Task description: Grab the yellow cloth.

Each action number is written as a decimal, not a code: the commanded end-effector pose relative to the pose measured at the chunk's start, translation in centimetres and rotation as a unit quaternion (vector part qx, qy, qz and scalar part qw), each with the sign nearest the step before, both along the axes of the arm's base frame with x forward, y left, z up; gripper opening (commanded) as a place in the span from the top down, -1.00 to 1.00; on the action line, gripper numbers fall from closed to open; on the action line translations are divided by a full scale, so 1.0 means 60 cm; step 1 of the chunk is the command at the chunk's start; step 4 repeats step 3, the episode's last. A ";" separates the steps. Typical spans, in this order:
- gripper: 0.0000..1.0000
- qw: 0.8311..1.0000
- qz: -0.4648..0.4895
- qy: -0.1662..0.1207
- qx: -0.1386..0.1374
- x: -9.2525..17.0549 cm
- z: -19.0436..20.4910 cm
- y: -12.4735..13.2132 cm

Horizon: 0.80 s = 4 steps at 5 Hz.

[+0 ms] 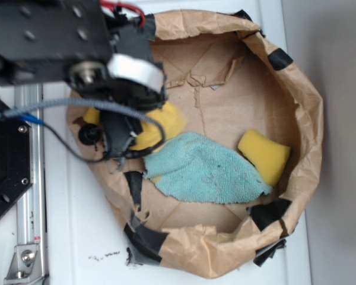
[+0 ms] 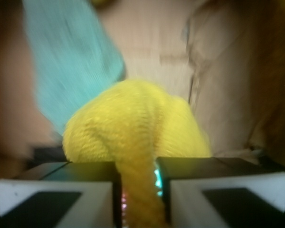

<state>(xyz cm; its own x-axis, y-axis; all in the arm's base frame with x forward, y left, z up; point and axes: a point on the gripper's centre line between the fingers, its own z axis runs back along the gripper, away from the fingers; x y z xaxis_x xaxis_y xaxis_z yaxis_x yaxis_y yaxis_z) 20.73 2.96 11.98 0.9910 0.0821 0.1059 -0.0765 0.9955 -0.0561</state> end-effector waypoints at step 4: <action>1.00 0.999 0.046 -0.005 -0.026 0.073 0.068 -0.049</action>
